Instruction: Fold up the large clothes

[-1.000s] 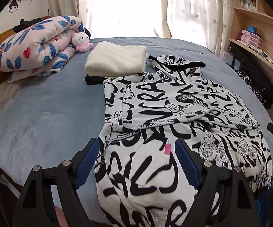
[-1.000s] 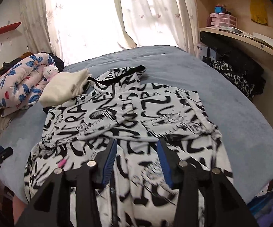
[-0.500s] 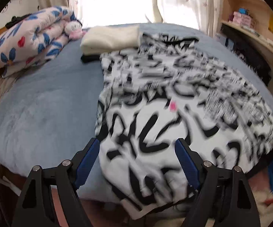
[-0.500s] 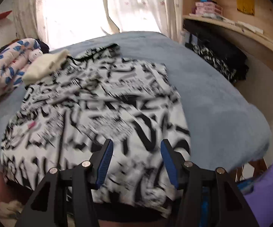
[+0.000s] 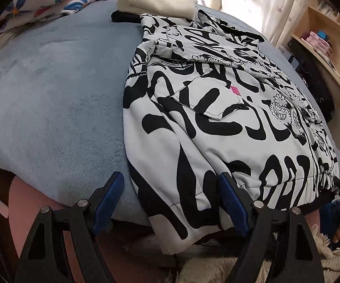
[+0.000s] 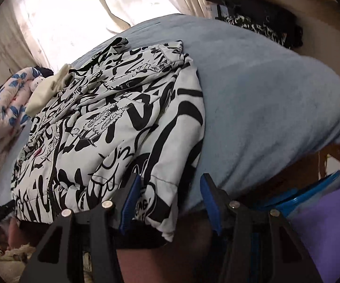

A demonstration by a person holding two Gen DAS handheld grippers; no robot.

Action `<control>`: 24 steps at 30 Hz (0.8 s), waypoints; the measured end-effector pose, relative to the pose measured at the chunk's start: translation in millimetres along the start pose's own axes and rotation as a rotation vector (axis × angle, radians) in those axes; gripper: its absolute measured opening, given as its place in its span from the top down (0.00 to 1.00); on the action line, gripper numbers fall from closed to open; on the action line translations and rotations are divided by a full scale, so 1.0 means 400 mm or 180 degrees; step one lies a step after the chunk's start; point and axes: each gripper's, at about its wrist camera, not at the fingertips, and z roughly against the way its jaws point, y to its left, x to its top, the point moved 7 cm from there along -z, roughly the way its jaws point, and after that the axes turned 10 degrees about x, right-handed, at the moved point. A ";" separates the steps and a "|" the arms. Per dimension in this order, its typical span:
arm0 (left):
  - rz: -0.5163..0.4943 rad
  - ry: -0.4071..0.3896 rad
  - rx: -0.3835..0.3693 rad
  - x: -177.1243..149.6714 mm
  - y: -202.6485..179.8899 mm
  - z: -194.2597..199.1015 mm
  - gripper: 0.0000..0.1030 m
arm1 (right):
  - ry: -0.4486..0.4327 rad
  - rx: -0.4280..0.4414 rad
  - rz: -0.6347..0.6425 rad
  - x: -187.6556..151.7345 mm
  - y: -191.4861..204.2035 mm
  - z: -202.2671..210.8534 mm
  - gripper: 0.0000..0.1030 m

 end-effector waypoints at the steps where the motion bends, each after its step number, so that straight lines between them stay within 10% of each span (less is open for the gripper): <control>1: 0.0012 0.0002 -0.0011 -0.003 0.001 0.001 0.22 | 0.0011 0.0026 -0.0015 -0.003 0.003 -0.002 0.49; 18: 0.0186 0.0443 -0.0466 -0.051 -0.007 -0.035 0.25 | 0.0265 0.0235 0.0086 -0.067 0.050 -0.036 0.53; 24: -0.0070 0.0315 -0.0509 -0.033 -0.061 -0.002 0.85 | 0.0099 0.0198 0.0329 -0.047 0.089 0.002 0.83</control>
